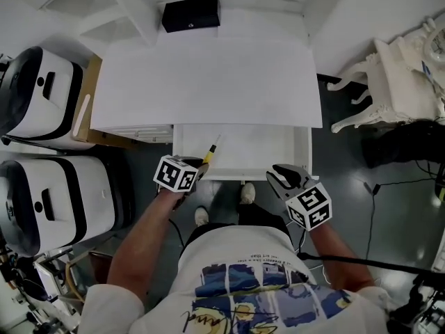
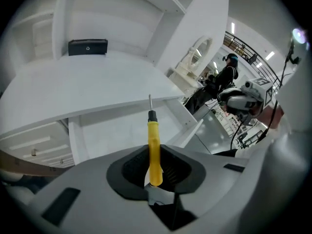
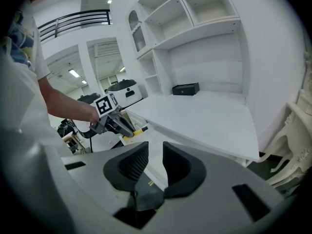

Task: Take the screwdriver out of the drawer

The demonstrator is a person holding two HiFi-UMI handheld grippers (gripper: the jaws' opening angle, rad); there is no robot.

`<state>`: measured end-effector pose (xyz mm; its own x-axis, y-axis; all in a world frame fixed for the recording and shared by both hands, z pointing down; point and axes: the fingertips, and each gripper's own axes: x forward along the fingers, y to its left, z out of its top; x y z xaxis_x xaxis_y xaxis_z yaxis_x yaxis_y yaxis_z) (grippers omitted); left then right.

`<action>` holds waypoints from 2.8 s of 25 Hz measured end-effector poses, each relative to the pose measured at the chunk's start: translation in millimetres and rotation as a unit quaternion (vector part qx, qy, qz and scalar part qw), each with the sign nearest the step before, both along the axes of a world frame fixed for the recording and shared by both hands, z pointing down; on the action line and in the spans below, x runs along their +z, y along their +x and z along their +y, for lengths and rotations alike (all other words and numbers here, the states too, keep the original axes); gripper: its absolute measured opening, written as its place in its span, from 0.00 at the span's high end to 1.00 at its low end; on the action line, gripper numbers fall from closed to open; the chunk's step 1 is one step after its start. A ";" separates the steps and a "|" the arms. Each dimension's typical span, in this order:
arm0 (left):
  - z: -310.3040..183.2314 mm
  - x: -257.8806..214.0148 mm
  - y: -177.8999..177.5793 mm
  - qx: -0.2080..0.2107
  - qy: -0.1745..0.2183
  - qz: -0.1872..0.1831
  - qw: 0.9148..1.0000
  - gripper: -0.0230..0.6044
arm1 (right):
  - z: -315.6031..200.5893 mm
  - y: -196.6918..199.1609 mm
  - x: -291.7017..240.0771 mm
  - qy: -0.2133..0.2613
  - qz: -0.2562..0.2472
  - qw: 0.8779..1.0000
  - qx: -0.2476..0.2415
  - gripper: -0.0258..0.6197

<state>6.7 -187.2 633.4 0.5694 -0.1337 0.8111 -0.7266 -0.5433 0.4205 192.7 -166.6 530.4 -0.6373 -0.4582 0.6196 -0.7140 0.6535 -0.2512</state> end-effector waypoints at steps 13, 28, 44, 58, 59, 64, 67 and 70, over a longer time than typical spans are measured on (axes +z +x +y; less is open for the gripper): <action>47.0 -104.5 -59.1 -0.082 0.098 0.116 0.985 0.84 | 28.4 -78.6 -5.9 0.010 0.029 1.000 -0.005 0.91; 107.8 -163.8 -128.0 -0.063 0.162 0.153 0.973 0.84 | 80.3 -160.2 -16.9 0.025 0.043 0.999 0.009 0.92; 168.6 -178.2 -157.2 -0.044 0.185 0.174 0.966 0.84 | 143.7 -201.6 -22.5 0.043 0.054 0.997 0.017 0.92; 192.6 -187.5 -162.6 -0.033 0.195 0.178 0.964 0.84 | 164.3 -209.0 -36.5 0.057 0.058 0.997 0.018 0.92; 193.1 -187.9 -163.3 -0.033 0.195 0.178 0.964 0.84 | 164.8 -210.0 -36.9 0.057 0.059 0.996 0.017 0.92; 196.6 -187.3 -164.2 -0.029 0.195 0.180 0.964 0.84 | 167.7 -215.0 -36.9 0.058 0.061 0.996 0.014 0.92; 199.8 -186.5 -164.9 -0.027 0.194 0.179 0.964 0.84 | 169.5 -216.8 -37.4 0.060 0.060 0.996 0.014 0.92; 201.0 -187.1 -165.6 -0.027 0.193 0.179 0.964 0.84 | 170.5 -217.3 -37.8 0.060 0.061 0.996 0.013 0.92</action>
